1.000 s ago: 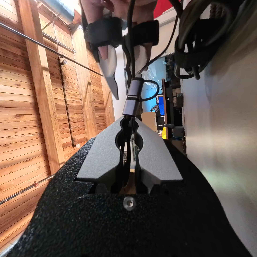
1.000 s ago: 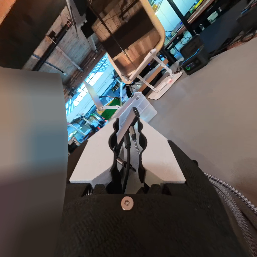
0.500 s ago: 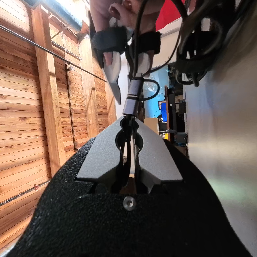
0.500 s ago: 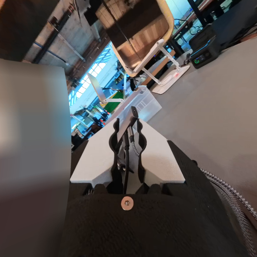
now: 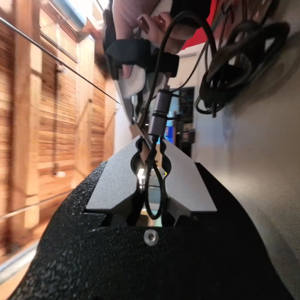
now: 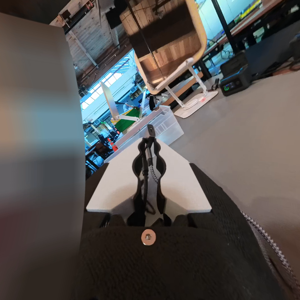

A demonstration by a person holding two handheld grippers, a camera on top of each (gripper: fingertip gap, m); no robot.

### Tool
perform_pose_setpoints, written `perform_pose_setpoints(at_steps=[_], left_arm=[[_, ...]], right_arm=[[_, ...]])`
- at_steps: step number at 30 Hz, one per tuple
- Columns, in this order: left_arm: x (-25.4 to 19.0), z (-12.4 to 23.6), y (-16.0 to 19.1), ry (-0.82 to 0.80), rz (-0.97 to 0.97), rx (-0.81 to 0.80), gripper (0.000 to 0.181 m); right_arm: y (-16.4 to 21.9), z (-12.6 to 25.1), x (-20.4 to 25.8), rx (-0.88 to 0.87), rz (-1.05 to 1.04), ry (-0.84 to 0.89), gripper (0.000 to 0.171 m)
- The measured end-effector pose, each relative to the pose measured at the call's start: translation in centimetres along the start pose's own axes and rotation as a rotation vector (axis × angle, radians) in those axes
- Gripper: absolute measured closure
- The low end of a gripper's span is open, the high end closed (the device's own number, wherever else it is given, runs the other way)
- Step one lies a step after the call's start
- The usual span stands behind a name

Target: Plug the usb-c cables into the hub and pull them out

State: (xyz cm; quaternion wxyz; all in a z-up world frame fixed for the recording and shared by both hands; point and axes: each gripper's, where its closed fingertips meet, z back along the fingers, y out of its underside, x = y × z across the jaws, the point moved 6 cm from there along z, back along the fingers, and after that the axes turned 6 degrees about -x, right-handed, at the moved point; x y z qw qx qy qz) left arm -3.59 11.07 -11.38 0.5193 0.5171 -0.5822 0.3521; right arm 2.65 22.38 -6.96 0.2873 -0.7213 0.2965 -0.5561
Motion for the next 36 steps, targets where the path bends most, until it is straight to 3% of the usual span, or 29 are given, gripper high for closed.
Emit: perform_pose_setpoints(at_steps=[2, 5, 9, 16, 20, 23, 27, 31, 36], left_arm=[[-0.3, 0.0, 0.1, 0.097, 0.221, -0.026, 0.152], [0.7, 0.1, 1.5, 0.088, 0.516, -0.027, 0.139], [1.0, 0.2, 2.7, 0.095, 0.722, -0.039, 0.126], [0.1, -0.4, 4.3, 0.084, 0.720, 0.096, 0.126], [0.6, -0.3, 4.4, 0.063, 0.779, 0.083, 0.119], [0.3, -0.1, 4.3, 0.089, 0.777, 0.062, 0.118], [-0.1, 0.3, 3.7, 0.136, 0.730, -0.001, 0.129], [-0.7, 0.5, 2.9, 0.210, 0.740, -0.078, 0.159], [-1.0, 0.6, 3.2, 0.292, 0.811, -0.104, 0.168]], right_arm=[[-0.4, 0.1, 0.5, -0.030, 0.081, 0.000, 0.164], [-1.0, 0.1, 1.7, -0.084, 0.215, -0.013, 0.165], [-1.5, 0.3, 2.8, -0.129, 0.435, 0.034, 0.165], [-1.6, 0.5, 4.6, -0.167, 0.966, 0.201, 0.165], [1.9, -1.1, 5.7, 0.066, 1.453, 0.178, 0.164], [5.3, -2.2, 5.5, 0.274, 1.679, 0.101, 0.164], [7.6, -2.6, 5.2, 0.383, 1.731, 0.010, 0.164], [7.8, -2.2, 5.2, 0.404, 1.712, -0.022, 0.164], [8.0, -2.1, 4.8, 0.432, 1.657, -0.038, 0.164]])
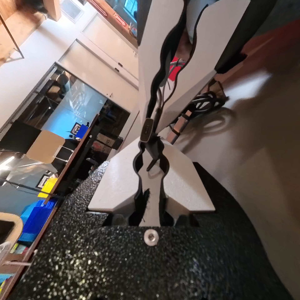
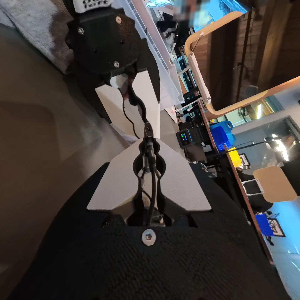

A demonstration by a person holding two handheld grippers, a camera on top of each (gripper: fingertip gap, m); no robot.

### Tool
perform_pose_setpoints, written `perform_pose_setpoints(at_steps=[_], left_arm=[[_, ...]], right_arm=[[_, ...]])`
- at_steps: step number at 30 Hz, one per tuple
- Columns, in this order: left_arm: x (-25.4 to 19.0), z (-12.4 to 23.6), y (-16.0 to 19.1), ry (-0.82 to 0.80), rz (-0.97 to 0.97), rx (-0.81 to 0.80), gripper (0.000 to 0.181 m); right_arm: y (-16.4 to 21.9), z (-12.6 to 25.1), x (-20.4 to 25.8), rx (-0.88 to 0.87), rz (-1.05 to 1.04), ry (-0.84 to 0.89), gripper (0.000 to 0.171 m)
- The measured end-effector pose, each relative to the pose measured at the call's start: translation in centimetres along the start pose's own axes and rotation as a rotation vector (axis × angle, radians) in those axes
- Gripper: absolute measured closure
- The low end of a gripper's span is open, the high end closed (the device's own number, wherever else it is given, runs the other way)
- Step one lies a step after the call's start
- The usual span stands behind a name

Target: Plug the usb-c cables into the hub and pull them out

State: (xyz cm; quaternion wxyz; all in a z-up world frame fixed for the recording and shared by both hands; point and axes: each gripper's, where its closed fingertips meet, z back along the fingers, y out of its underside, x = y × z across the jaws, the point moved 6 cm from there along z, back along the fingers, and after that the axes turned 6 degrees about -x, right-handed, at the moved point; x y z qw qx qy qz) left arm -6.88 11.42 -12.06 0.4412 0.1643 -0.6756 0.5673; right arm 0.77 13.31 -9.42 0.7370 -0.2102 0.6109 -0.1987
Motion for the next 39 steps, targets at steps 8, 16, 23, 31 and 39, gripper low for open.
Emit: perform_pose_setpoints(at_steps=[8, 16, 23, 31, 39], left_arm=[[0.6, -0.4, 2.0, -0.094, -0.237, 0.245, 0.174], [-0.8, -1.0, 1.6, -0.057, -0.410, 0.269, 0.174], [-0.6, -1.1, 2.0, -0.099, -0.457, 0.332, 0.174], [-0.7, -0.8, 2.6, -0.063, -0.438, 0.383, 0.173], [-0.7, -0.8, 2.4, -0.070, -0.420, 0.398, 0.173]], right_arm=[[2.1, -0.1, -0.6, 0.138, 0.076, 0.100, 0.144], [4.1, -1.7, 0.6, 0.272, 0.269, 0.130, 0.160], [4.5, -2.9, 1.2, 0.293, 0.425, 0.195, 0.166], [4.9, -3.5, 1.8, 0.284, 0.428, 0.200, 0.167], [4.9, -3.5, 1.8, 0.266, 0.400, 0.205, 0.168]])
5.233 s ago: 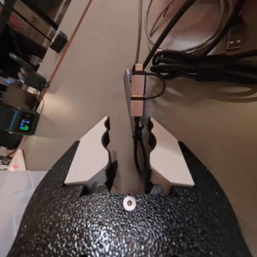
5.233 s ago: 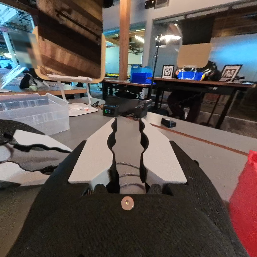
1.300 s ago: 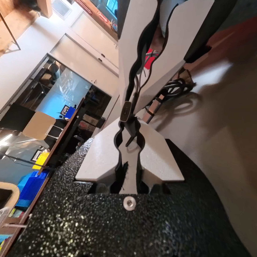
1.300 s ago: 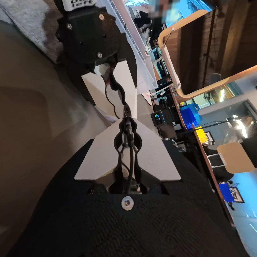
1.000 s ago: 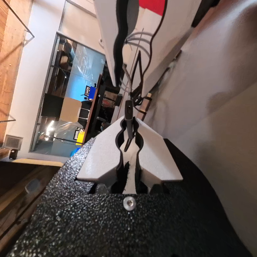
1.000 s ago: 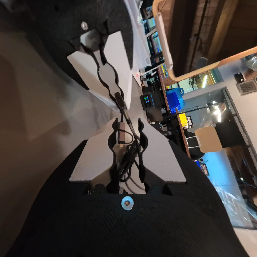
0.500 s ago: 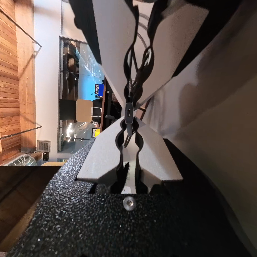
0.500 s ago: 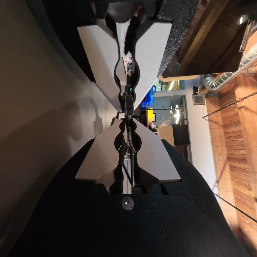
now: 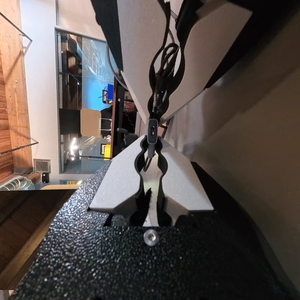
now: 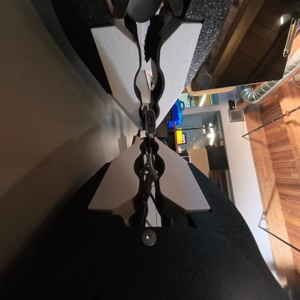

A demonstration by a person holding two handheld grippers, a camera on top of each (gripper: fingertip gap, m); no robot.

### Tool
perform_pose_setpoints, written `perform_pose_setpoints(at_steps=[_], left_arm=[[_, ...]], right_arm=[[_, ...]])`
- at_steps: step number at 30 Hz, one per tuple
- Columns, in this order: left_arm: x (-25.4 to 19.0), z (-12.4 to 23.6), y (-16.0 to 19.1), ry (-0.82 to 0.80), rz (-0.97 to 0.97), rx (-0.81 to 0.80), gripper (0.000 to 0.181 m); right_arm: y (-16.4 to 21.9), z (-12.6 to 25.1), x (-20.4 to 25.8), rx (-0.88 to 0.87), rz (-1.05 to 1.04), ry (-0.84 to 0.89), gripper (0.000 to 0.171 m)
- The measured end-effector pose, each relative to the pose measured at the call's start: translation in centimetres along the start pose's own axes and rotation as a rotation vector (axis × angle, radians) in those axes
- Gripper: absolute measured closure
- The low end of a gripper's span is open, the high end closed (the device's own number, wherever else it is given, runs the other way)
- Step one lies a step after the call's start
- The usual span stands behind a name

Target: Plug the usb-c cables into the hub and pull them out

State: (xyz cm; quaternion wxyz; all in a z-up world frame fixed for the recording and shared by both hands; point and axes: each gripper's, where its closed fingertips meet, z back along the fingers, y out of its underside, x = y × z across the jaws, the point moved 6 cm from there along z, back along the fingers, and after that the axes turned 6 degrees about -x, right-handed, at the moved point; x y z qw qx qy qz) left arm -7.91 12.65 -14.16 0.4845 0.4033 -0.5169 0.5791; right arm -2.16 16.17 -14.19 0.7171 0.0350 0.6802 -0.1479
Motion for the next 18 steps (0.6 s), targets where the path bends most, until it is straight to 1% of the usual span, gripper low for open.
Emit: perform_pose_setpoints(at_steps=[6, 10, 15, 18], left_arm=[[0.0, 0.2, -0.3, 0.004, 0.024, 0.010, 0.173], [-0.4, 0.6, -0.6, 0.031, 0.028, -0.030, 0.173], [-1.5, 3.2, -1.0, 0.055, -0.062, -0.157, 0.173], [-2.0, 5.4, -1.5, 0.065, -0.071, -0.228, 0.173]], right_arm=[[0.0, 0.3, -0.1, -0.005, -0.019, -0.003, 0.168], [-0.3, 0.8, 0.2, 0.021, -0.046, -0.034, 0.166], [-2.0, 2.3, 1.1, -0.049, -0.016, -0.069, 0.167], [-3.5, 3.7, 1.5, -0.114, -0.013, -0.086, 0.167]])
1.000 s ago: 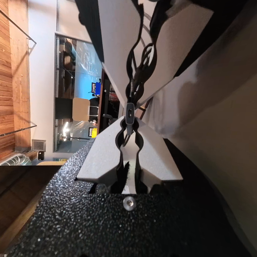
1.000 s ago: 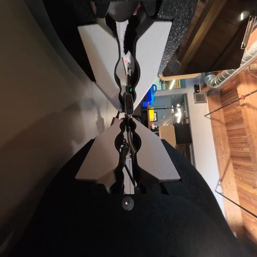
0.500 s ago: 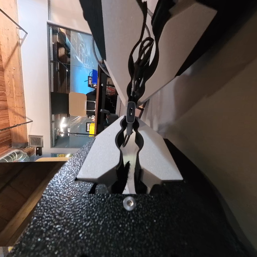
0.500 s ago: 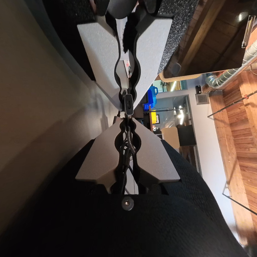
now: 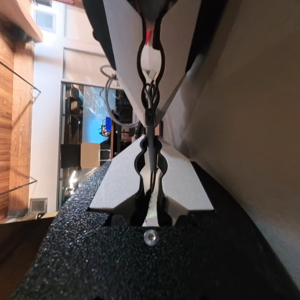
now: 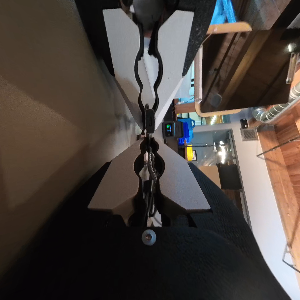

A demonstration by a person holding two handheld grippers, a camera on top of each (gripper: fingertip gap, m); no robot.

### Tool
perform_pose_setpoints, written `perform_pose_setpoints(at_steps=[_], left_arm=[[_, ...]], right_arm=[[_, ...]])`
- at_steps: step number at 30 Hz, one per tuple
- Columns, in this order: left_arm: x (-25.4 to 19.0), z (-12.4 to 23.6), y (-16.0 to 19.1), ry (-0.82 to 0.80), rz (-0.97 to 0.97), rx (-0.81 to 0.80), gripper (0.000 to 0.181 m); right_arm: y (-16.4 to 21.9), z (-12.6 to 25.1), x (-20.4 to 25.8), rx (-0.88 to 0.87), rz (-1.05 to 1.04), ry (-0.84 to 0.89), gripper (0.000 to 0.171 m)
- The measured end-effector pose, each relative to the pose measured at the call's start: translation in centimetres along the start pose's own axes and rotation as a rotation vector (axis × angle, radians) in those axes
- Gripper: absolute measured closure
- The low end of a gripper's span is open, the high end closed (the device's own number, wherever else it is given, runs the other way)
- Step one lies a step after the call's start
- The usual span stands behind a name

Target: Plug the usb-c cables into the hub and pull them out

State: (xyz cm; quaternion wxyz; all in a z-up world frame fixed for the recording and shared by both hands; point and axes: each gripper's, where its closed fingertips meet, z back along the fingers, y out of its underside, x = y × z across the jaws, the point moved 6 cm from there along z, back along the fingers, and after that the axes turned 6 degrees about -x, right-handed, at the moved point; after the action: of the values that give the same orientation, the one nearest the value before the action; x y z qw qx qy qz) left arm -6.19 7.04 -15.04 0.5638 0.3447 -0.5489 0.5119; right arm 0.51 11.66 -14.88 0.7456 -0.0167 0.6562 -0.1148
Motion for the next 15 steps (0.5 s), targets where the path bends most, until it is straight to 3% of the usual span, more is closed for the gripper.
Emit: perform_pose_setpoints(at_steps=[9, 15], left_arm=[[-0.8, 2.9, -2.5, 0.054, 0.029, -0.204, 0.173], [-1.3, 3.1, -2.8, 0.073, 0.008, -0.218, 0.173]], right_arm=[[-2.7, 3.1, 0.9, -0.135, -0.074, -0.054, 0.168], [-2.8, 3.6, 1.3, -0.153, -0.100, -0.090, 0.167]])
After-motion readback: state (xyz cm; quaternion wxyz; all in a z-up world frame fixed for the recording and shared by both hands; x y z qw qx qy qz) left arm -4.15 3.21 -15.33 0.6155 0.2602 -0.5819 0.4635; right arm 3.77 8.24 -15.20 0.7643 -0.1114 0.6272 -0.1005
